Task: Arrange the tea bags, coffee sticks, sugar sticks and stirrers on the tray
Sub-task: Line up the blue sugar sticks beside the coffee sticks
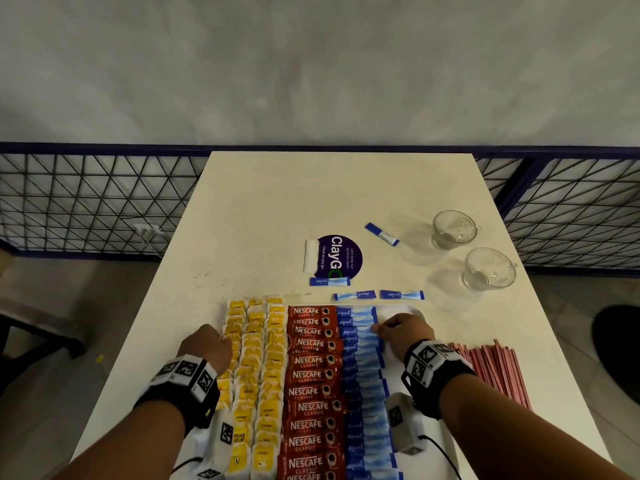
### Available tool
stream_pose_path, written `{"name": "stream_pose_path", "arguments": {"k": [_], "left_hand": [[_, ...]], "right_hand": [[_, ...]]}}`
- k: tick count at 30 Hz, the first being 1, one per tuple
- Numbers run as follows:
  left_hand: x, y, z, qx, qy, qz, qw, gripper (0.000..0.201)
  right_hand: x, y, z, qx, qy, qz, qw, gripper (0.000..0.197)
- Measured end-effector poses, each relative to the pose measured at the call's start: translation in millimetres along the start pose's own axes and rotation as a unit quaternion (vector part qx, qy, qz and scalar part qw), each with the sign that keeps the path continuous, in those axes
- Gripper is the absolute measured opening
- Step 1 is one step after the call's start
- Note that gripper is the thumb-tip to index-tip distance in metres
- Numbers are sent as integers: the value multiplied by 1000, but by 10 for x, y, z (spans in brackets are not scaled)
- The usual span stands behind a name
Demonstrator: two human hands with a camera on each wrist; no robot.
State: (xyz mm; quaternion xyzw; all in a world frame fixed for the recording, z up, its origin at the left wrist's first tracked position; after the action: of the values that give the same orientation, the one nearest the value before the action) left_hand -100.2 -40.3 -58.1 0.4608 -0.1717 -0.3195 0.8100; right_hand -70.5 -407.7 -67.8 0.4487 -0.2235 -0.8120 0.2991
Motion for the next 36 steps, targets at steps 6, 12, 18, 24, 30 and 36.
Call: {"name": "stream_pose_path", "arguments": {"k": [6, 12, 18, 24, 30, 36], "left_hand": [[4, 25, 7, 0, -3, 10, 1000, 40], [344, 429, 145, 106, -62, 53, 991, 38], [1483, 491, 474, 119, -315, -37, 941, 25], [2155, 106, 500, 55, -384, -152, 909, 23], [2364, -82, 304, 43, -382, -206, 900, 26], [2441, -186, 294, 67, -373, -260, 888, 20]], "right_hand": [[-54, 31, 25, 7, 10, 15, 1000, 35], [-310, 453, -29, 88, 105, 22, 990, 28], [-397, 839, -391, 19, 178, 246, 952, 23], [-330, 773, -624, -62, 190, 310, 929, 37], [-283, 650, -767, -100, 187, 328, 921, 33], [-281, 620, -844, -106, 183, 351, 912, 22]]}}
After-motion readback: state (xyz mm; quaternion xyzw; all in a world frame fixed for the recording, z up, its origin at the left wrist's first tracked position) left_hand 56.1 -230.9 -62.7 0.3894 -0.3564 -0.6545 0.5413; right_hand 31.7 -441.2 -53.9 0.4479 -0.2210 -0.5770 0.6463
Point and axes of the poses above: each hand's wrist, its own z-axis away from the middle knuckle, its own y-axis out of the back of the hand, x = y × z, the point moved 5 cm from there along -z, towards the middle knuckle, and after that the axes turned 12 degrees about y, right-handed, at the moved point
